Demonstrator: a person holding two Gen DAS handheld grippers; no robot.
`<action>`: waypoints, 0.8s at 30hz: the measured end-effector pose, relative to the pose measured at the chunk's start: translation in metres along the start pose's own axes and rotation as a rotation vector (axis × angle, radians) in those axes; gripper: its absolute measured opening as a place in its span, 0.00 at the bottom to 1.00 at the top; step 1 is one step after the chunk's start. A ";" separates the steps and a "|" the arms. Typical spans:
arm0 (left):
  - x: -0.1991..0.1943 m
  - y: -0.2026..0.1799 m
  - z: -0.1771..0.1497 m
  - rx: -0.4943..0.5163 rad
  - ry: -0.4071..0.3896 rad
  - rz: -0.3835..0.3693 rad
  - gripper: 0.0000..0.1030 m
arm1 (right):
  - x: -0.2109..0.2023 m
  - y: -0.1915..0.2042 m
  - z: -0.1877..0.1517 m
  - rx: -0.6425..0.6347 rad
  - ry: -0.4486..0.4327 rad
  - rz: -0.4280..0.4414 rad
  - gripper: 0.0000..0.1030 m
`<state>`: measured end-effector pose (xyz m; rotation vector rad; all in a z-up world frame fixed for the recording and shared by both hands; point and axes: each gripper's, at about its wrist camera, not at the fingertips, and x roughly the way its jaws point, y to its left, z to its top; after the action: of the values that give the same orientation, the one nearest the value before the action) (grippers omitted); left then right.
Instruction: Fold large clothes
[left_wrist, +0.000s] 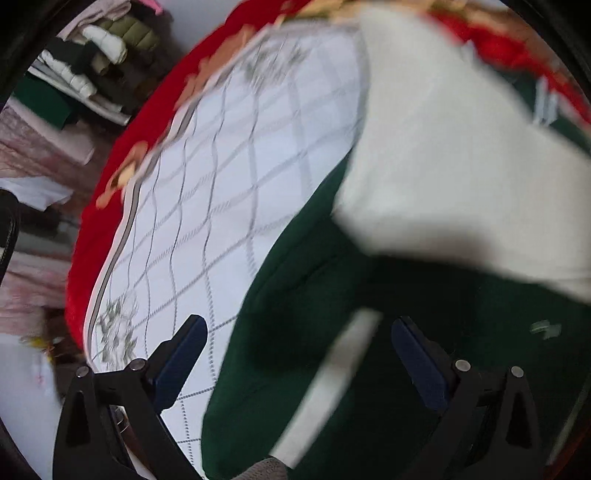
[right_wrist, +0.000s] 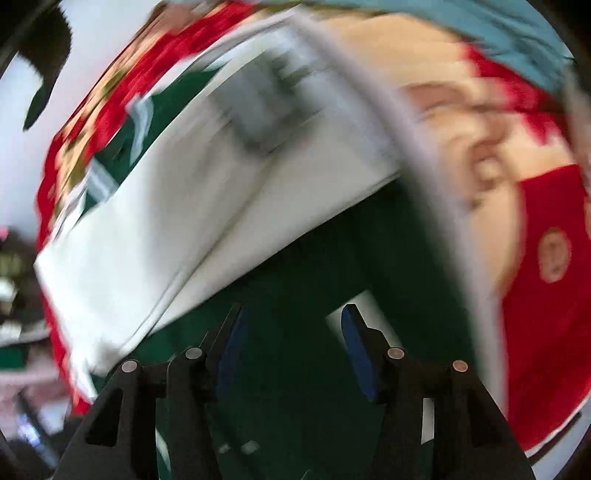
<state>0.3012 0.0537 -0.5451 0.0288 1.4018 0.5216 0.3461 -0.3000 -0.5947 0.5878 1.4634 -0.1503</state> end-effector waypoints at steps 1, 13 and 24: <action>0.017 0.002 0.005 -0.002 0.013 0.037 1.00 | 0.012 0.022 -0.009 -0.034 0.031 0.021 0.54; 0.094 0.066 0.097 -0.281 0.021 0.012 1.00 | 0.058 0.159 -0.001 -0.213 0.086 0.117 0.54; 0.057 0.084 0.107 -0.267 -0.029 -0.043 1.00 | 0.087 0.139 0.054 -0.193 0.190 0.053 0.53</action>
<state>0.3781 0.1795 -0.5506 -0.2082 1.2919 0.6659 0.4667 -0.1844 -0.6395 0.4927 1.6232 0.0903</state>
